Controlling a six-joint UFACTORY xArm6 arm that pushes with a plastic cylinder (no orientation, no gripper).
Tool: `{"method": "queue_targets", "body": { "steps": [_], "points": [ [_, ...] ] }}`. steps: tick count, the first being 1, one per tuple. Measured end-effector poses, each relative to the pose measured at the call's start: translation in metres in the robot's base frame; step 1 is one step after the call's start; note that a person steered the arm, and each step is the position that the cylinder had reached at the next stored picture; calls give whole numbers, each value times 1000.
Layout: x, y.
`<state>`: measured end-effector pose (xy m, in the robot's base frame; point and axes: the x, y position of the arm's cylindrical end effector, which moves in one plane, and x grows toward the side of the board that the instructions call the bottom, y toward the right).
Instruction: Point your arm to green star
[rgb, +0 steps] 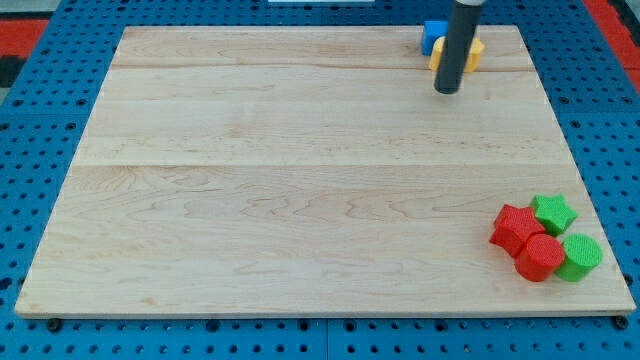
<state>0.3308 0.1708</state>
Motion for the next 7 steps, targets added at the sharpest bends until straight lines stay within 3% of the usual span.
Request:
{"method": "queue_targets", "body": {
  "steps": [2,3,5,7],
  "points": [
    [50,58],
    [56,52],
    [113,159],
    [135,175]
  ]
}}
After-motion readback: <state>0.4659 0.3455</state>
